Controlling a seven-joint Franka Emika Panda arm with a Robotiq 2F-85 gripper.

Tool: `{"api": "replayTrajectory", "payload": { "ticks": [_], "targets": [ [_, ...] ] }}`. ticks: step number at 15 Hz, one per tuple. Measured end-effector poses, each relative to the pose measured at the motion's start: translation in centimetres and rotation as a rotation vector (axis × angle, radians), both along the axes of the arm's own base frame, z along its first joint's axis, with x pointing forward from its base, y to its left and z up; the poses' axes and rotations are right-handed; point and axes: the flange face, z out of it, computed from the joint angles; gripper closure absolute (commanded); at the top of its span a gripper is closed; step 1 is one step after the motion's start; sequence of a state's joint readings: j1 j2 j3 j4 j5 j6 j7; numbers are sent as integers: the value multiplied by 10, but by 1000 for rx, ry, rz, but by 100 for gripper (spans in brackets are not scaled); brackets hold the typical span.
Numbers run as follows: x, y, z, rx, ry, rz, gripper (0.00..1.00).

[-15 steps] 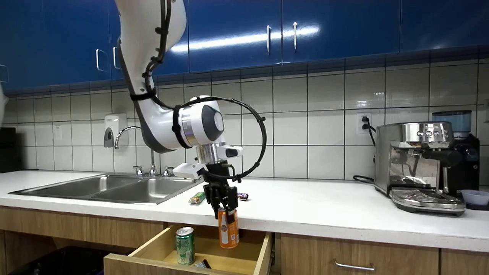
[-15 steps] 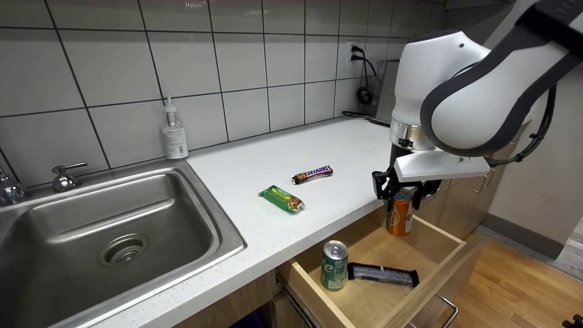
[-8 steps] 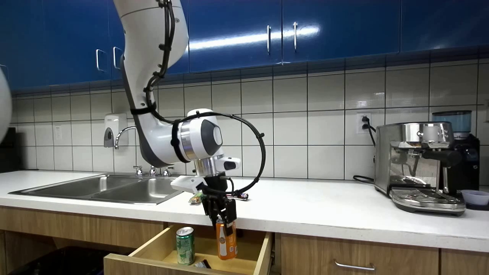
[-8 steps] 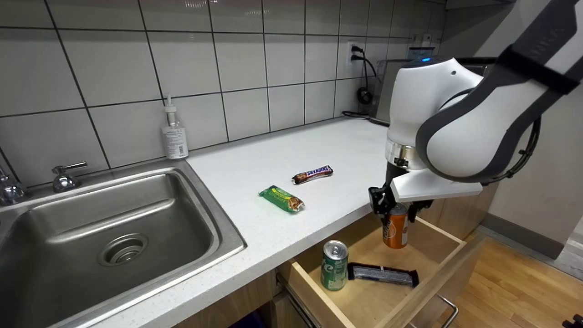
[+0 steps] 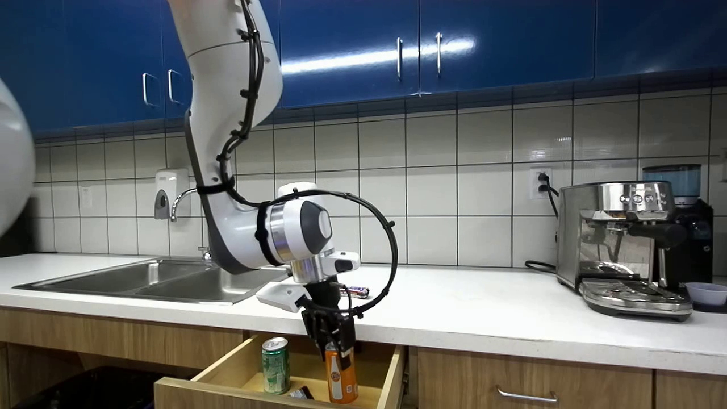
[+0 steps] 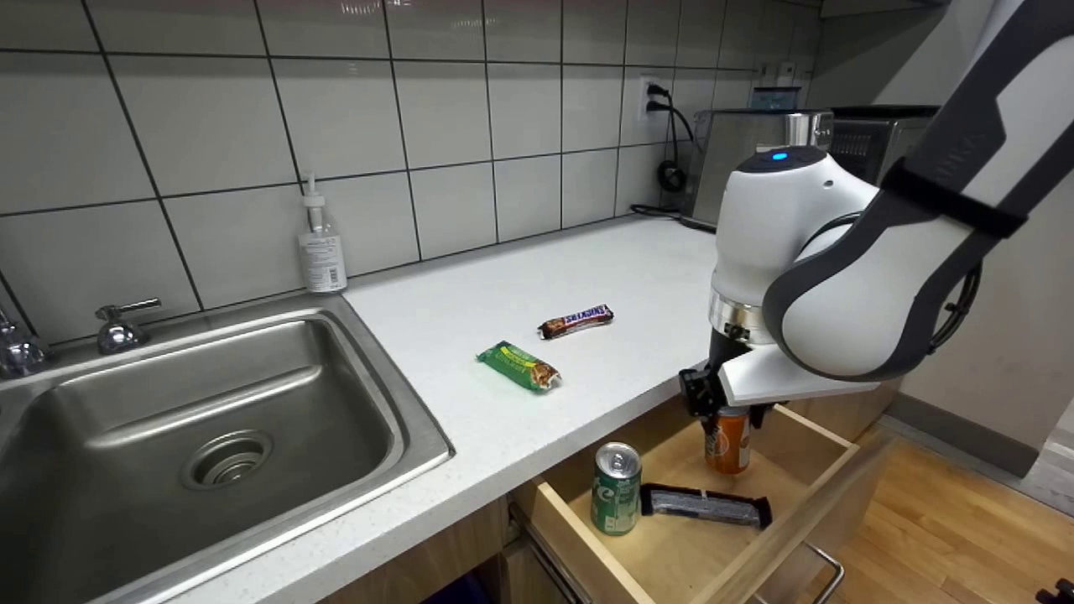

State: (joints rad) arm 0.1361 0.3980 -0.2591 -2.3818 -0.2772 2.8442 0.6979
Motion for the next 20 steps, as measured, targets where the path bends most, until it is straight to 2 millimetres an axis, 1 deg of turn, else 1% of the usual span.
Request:
{"api": "replayTrajectory", "payload": {
  "ticks": [4,8,10,14,15,16,17,19,20],
  "targets": [
    [2,-5,-14,-23,-6,3,62],
    [4,-6,-25,-27,1,-11,62],
    [5,-6,-29,-23,3,-28,62],
    [7,-6,-28,-12,-5,-58,62],
    [7,-6,-28,-9,-6,-64,43],
    [8,-7,-28,-7,-7,-70,12],
    [8,-7,-28,-6,-8,-74,10],
    [8,-6,-28,-5,-9,-78,0],
    [8,-6,-28,-6,-9,-77,0]
  ]
}}
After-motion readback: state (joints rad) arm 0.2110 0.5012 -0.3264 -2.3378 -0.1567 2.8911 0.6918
